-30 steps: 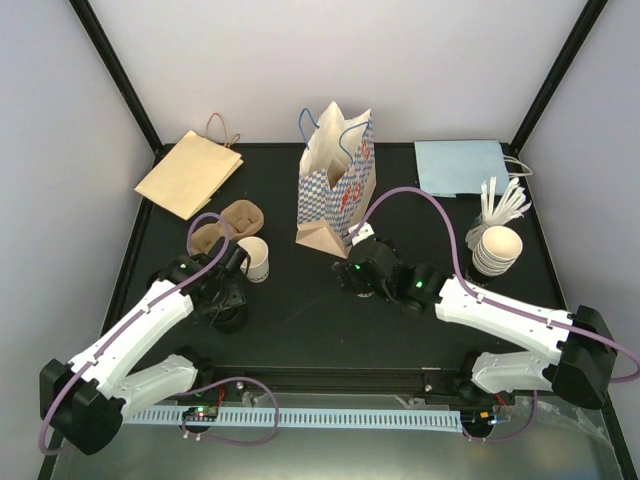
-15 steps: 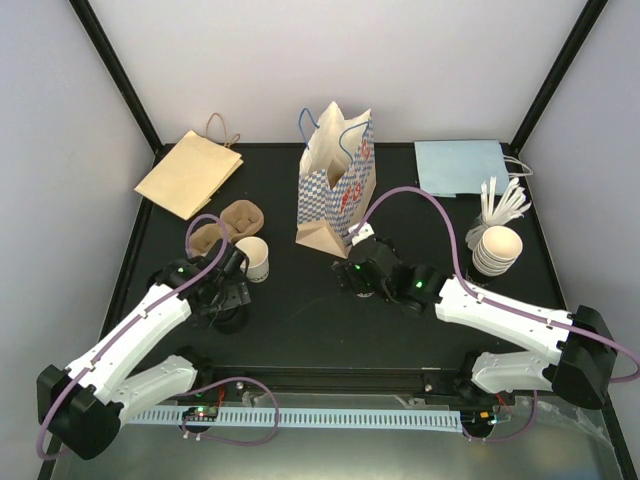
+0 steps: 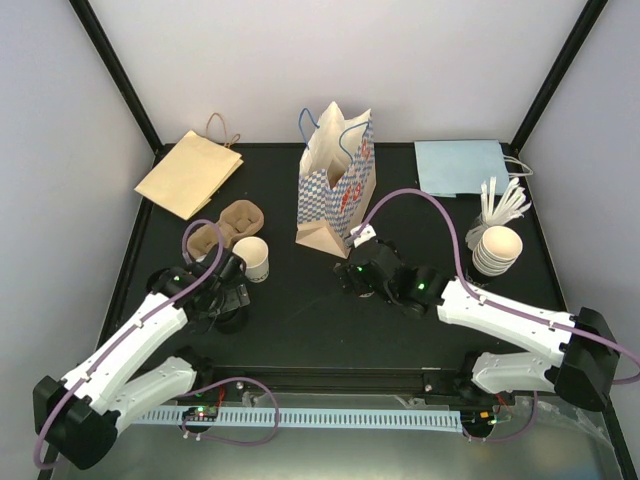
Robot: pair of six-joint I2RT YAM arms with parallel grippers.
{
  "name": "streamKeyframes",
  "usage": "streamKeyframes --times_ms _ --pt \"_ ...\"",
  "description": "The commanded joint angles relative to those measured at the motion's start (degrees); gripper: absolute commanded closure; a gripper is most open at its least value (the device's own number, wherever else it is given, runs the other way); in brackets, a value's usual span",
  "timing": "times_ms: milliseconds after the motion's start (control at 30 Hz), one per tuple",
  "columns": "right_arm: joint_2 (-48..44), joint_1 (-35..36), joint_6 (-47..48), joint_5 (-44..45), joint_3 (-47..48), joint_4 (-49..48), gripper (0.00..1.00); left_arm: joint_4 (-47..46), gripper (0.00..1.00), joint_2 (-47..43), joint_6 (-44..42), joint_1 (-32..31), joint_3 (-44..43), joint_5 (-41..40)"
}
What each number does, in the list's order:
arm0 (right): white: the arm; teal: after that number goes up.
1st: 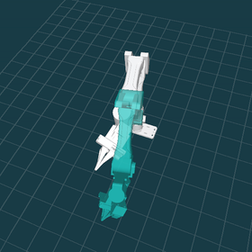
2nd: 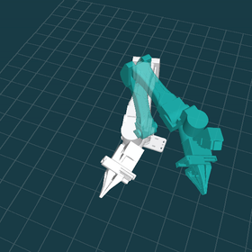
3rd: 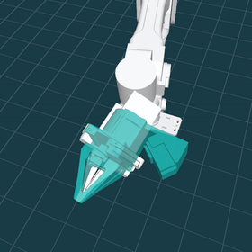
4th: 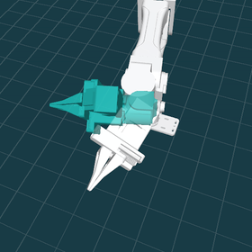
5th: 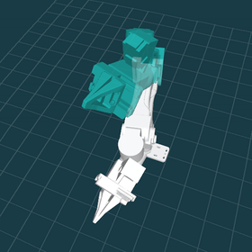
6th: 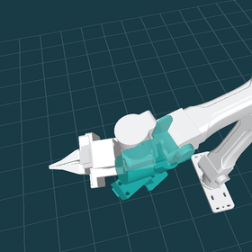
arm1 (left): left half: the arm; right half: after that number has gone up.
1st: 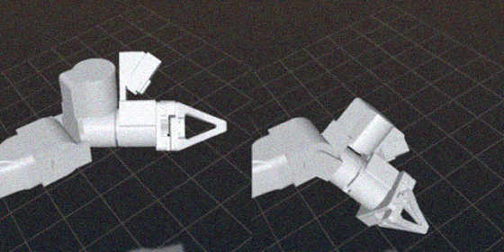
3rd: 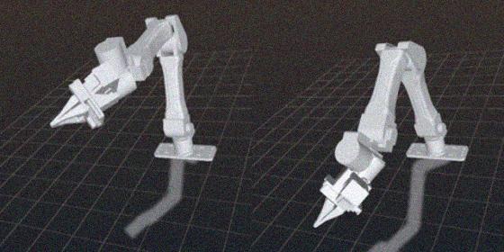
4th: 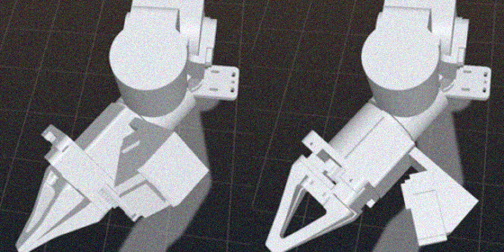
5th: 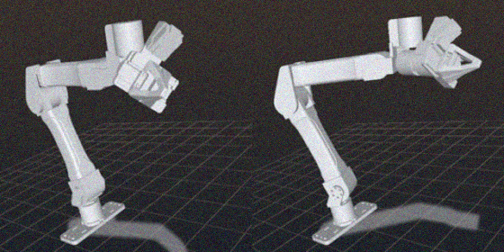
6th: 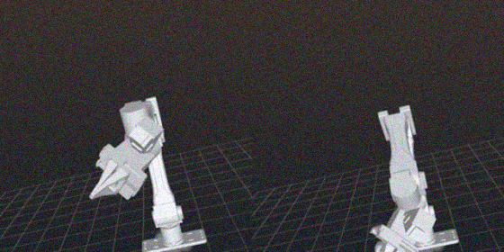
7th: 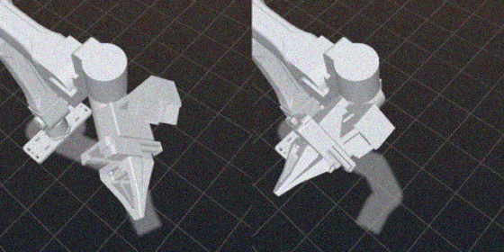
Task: Pack the takeout coffee
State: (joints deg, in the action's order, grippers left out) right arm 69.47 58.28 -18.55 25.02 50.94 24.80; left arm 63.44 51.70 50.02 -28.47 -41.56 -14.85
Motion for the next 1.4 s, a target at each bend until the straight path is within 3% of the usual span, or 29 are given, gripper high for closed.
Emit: streamKeyframes --times_ms 0,167,533,800,1033,1200,1367 --pt "-1.56 0.34 -0.88 1.65 -0.62 -1.5 0.0 -1.39 0.03 -1.47 1.29 0.56 0.59 -0.64" --pt "-1.6 0.34 -0.96 1.35 -0.48 -1.52 0.0 -1.81 0.03 -0.2 1.4 0.53 1.15 0.48" --pt "-1.52 0.34 -0.98 1.53 -0.49 -1.25 0.0 -1.73 0.15 0.32 2.09 0.61 1.25 0.26" --pt "-1.31 0.33 -0.97 1.35 -0.48 -1.46 0.0 -1.84 0.08 0.93 2.63 0.63 2.0 1.14" --pt "-1.15 0.34 -0.88 1.44 -0.56 -1.43 0.0 -3.33 0.14 0.01 3.74 0.71 3.48 2.03" --pt "-1.22 0.34 -0.79 1.44 -0.55 -1.33 0.0 -2.61 0.05 -0.49 2.98 0.72 1.69 2.37" --pt "-1.17 0.34 -0.79 1.27 -0.52 -1.37 0.0 -0.96 0.05 -3.08 3.48 0.77 0.06 0.68"
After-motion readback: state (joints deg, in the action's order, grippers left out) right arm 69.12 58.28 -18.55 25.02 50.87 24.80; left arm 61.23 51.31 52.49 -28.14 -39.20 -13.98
